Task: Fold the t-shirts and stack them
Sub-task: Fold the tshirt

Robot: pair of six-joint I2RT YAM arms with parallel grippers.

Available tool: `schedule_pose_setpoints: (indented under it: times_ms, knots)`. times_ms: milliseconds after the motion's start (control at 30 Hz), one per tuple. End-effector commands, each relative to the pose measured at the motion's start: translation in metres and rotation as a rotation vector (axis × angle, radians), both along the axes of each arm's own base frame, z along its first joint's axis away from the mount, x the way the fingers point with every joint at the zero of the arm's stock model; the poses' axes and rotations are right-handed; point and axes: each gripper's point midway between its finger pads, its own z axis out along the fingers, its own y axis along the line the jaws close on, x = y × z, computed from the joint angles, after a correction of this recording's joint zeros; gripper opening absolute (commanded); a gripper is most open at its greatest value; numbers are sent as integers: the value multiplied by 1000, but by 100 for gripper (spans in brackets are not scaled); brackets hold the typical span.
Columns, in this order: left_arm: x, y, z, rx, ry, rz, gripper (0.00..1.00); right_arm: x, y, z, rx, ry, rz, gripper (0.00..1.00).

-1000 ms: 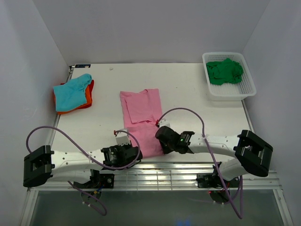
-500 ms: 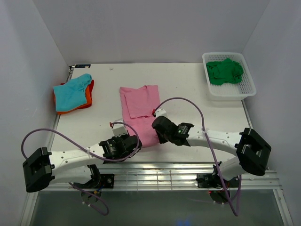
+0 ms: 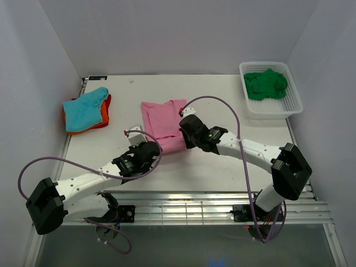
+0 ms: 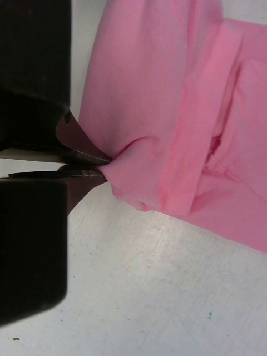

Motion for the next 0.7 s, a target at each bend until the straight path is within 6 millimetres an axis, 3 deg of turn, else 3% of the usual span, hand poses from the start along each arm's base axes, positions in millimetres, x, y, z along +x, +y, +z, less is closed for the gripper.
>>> schedule_pose_setpoints:
  times_ms: [0,300,500,667]
  knots:
    - [24,1,25,2,-81,17,1,31,4,26,9,-69,1,8]
    - [72,13,34,-8,-148,42,1,90,18,50,30,-122,4,8]
    - [97,15,28,0,-159,48,0,120,29,39,20,-111,16,8]
    - [115,19,31,-13,-181,58,0,140,34,42,33,-119,21,8]
